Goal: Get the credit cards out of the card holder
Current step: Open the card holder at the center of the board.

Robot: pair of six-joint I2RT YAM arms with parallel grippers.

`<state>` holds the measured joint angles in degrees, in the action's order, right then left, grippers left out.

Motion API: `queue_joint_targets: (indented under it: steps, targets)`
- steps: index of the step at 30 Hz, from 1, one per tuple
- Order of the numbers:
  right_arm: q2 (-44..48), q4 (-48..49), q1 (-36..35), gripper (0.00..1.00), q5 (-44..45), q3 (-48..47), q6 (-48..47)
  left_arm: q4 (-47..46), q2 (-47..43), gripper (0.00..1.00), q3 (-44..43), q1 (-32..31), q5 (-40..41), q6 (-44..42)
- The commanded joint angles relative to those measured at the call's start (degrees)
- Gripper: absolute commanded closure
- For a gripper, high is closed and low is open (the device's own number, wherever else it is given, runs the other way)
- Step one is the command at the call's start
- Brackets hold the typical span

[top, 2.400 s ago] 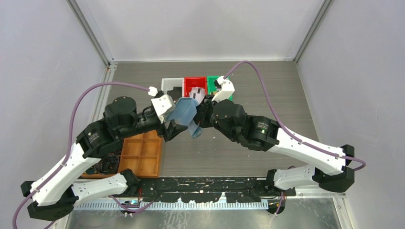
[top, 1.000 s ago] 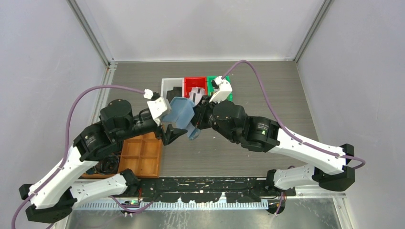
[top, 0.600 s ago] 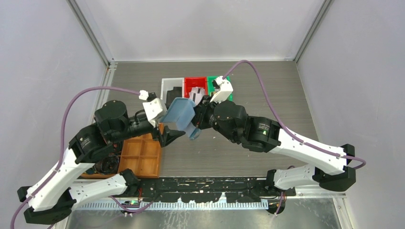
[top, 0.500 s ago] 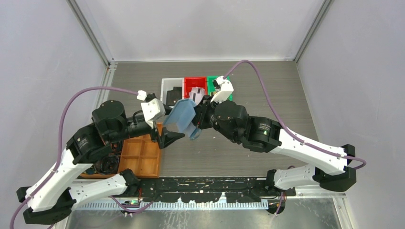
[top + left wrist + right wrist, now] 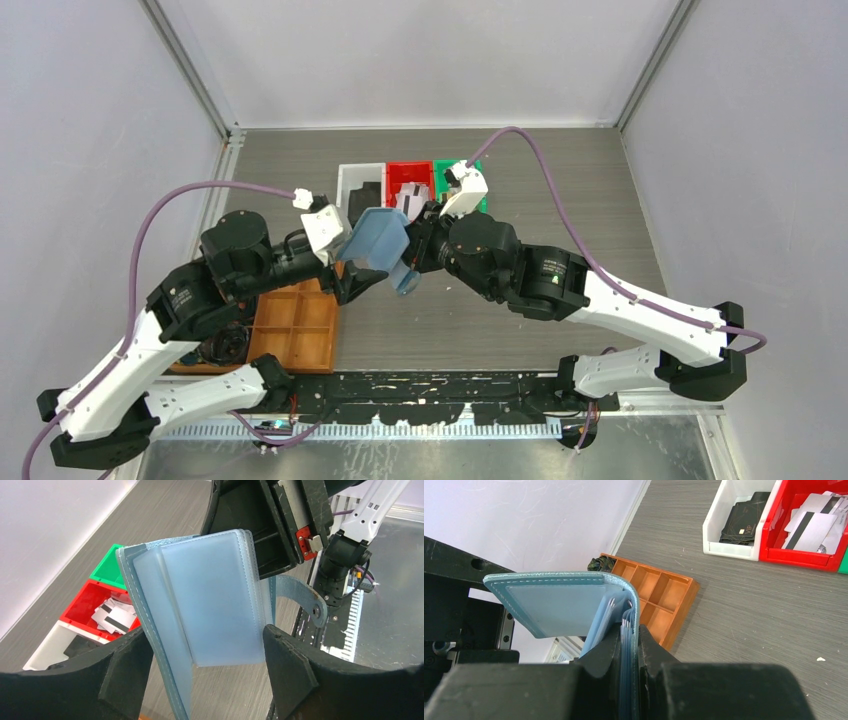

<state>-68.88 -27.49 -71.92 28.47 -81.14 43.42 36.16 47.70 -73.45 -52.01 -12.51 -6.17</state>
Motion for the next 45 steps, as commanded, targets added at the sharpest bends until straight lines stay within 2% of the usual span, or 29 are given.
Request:
queue_joint_targets:
  steps: [1,14,25,39,45]
  targets:
    - [1.6,4.0,-0.5,0.99,0.9,-1.0,0.0,-4.1,-0.2,0.22,0.4,0.1,2.1,-0.9]
    - [2.1,5.1,-0.7,0.99,-0.2,-0.6,0.0,-6.5,0.3,0.23,1.5,0.0,9.0,-3.0]
    - [6.2,9.6,-0.7,0.99,-2.5,4.6,-1.2,-7.7,-1.0,0.29,1.3,0.1,16.5,-4.7]
    - [8.6,12.9,-0.7,0.99,-5.0,7.6,-2.5,-6.8,-1.8,0.36,0.1,0.1,14.0,-3.0]
    - [9.8,14.9,-0.8,0.99,-5.9,9.1,-4.1,-3.8,-1.8,0.35,-2.0,0.1,7.4,0.6]
